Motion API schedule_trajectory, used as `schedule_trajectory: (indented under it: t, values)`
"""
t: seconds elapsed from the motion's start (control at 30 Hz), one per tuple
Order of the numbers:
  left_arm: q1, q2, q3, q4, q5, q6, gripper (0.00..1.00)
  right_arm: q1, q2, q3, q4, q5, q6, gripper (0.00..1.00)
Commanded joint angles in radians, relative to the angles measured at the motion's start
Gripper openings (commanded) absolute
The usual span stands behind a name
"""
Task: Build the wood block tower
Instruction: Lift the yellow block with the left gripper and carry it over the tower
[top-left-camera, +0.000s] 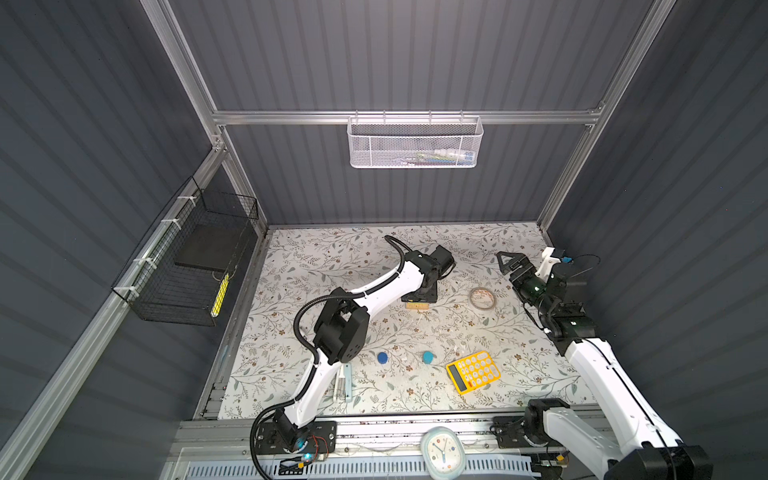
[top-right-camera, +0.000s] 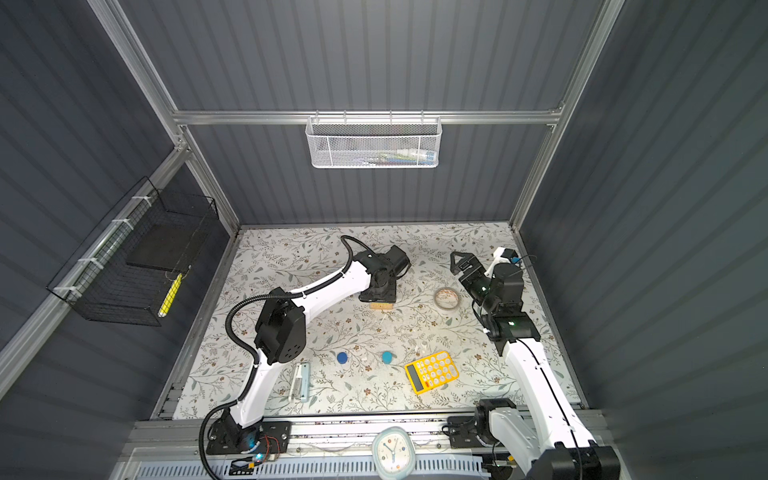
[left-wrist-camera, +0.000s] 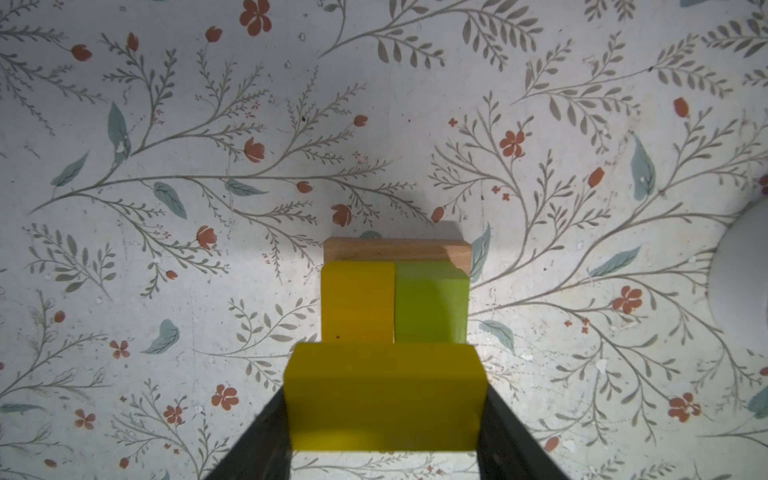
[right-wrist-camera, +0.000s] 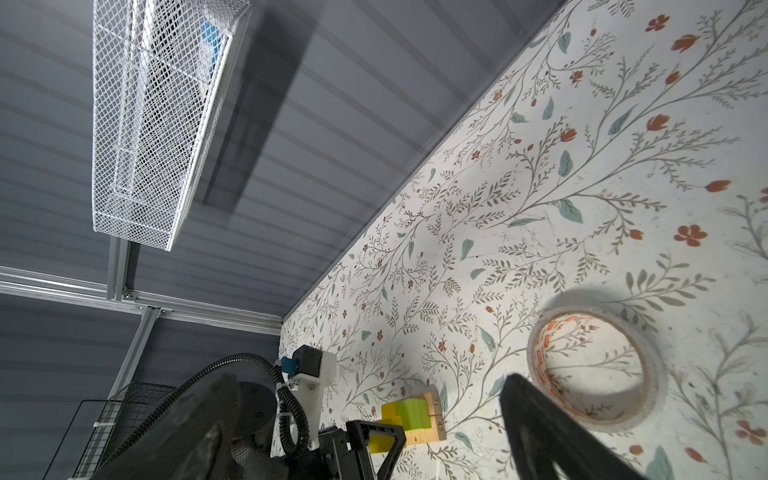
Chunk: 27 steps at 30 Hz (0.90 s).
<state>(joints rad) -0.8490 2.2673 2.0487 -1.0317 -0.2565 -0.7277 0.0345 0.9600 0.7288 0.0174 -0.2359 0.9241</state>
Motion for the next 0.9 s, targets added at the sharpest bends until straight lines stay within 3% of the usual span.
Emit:
schedule_trajectory:
  t: [0.0,0.87]
  values:
    - [0.007,0.011,0.033,-0.009,-0.025,-0.027,0.51,-0.01,0.018,-0.011,0.033,-0.021,0.011,0.99]
    - [0.016,0.036,0.073,-0.018,-0.038,-0.024,0.51,-0.034,0.019,-0.023,0.043,-0.052,0.022,0.99]
